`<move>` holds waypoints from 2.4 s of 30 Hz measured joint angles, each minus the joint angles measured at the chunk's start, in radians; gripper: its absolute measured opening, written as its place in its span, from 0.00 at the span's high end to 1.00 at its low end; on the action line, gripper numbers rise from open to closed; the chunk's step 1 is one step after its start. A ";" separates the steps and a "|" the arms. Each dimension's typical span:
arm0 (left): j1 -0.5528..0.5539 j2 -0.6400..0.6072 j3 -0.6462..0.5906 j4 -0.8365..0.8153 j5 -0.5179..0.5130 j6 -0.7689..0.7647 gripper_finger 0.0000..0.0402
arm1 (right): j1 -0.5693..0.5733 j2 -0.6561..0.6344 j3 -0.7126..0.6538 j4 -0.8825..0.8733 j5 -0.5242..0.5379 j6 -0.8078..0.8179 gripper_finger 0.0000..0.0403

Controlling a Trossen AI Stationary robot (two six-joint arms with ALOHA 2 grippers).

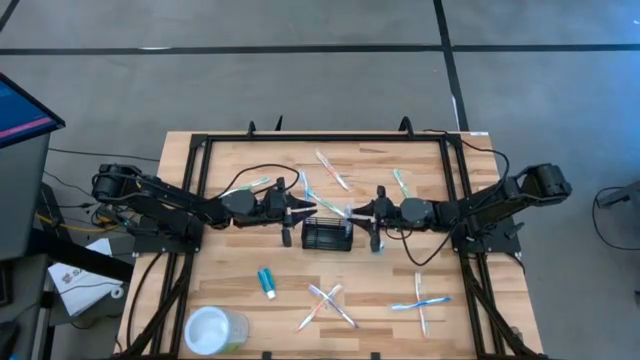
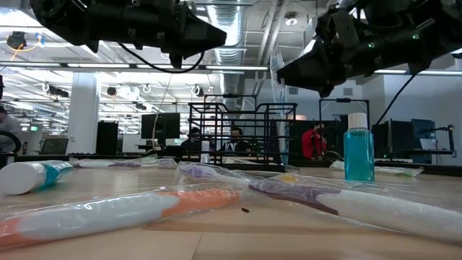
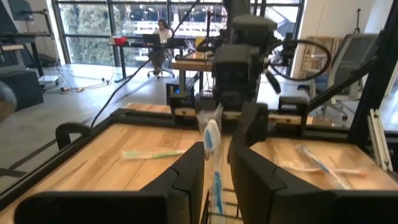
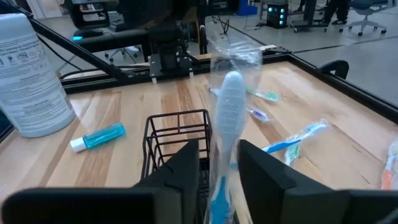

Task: Pick & Place toothbrushing station
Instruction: Put the top left blue toothbrush into the wire organizer, then put the left green toothbrush into the wire organizer

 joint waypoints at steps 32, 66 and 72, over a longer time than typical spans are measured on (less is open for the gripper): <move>0.115 -0.059 0.001 -0.348 -0.111 -0.133 0.82 | 0.014 -0.296 0.000 -0.254 0.017 -0.096 0.56; 0.635 -0.189 0.037 -1.190 0.114 -0.178 0.82 | 0.034 -0.296 0.000 -0.323 0.005 -0.062 0.59; 0.668 -0.120 0.037 -1.193 0.125 -0.149 0.82 | 0.034 -0.296 0.000 -0.323 0.005 -0.061 0.59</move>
